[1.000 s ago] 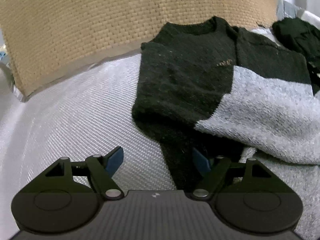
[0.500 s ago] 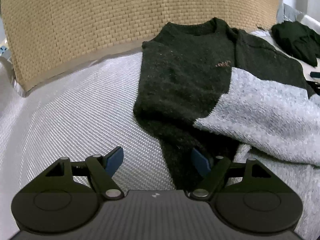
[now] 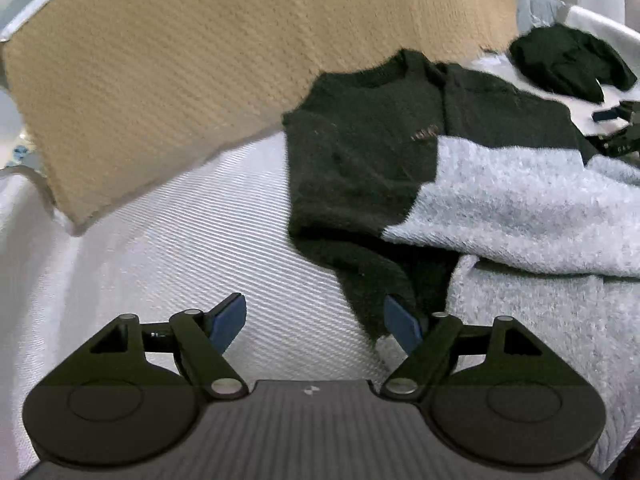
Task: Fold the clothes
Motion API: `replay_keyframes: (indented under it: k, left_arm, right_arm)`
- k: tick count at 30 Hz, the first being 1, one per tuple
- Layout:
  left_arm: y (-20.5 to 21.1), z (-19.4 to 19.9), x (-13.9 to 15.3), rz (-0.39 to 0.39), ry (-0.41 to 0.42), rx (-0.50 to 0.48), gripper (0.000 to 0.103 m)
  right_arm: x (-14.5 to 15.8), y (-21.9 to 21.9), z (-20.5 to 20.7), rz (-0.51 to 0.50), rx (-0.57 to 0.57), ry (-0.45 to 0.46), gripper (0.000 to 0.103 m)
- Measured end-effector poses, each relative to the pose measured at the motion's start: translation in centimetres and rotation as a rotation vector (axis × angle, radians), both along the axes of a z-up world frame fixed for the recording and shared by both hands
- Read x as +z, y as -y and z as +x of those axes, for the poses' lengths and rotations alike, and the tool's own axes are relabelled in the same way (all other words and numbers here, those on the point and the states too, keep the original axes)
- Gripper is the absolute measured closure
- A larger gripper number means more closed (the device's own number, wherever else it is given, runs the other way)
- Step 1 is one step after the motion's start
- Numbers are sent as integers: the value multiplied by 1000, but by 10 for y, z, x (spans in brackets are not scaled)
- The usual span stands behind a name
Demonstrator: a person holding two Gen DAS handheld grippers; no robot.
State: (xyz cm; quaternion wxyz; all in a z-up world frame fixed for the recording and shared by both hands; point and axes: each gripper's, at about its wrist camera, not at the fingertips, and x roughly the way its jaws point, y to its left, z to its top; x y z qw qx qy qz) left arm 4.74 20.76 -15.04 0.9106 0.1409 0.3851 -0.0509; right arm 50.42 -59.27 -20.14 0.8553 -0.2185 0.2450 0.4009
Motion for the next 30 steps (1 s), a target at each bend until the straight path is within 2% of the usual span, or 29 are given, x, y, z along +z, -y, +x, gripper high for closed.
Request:
replay_keyframes:
  k: [2, 4, 5, 8, 11, 13, 16, 20, 23, 28, 29, 30]
  left_arm:
    - [1, -4, 7, -5, 14, 0, 24]
    - [7, -4, 13, -7, 11, -8, 24]
    - [10, -4, 17, -7, 3, -10, 24]
    - [27, -7, 28, -39, 5, -51, 24]
    - [57, -7, 36, -57, -4, -101, 24]
    - [82, -8, 38, -86, -25, -160, 24]
    - [124, -9, 36, -99, -66, -267, 24]
    - [177, -15, 27, -93, -131, -414, 32]
    - [207, -23, 16, -76, -177, -511, 39]
    - [239, -40, 1, -67, -235, -628, 41]
    - [244, -43, -2, -63, -250, -649, 41]
    - [249, -46, -5, -51, -269, -670, 41]
  right_arm:
    - [3, -2, -1, -7, -1, 7, 11]
    - [13, -4, -6, -20, -9, -1, 18]
    - [21, -6, -9, -31, -14, -14, 23]
    - [56, -6, -23, -42, 12, -25, 24]
    - [88, 2, -34, -64, 46, -77, 24]
    - [103, 16, -44, -75, 67, -151, 24]
    - [105, 35, -65, -124, 111, -289, 27]
    - [95, 54, -101, -251, 150, -321, 44]
    - [91, 71, -110, -295, 142, -351, 45]
    - [78, 85, -117, -315, 153, -442, 49]
    - [74, 85, -118, -319, 154, -456, 54]
    - [69, 84, -117, -333, 150, -463, 64]
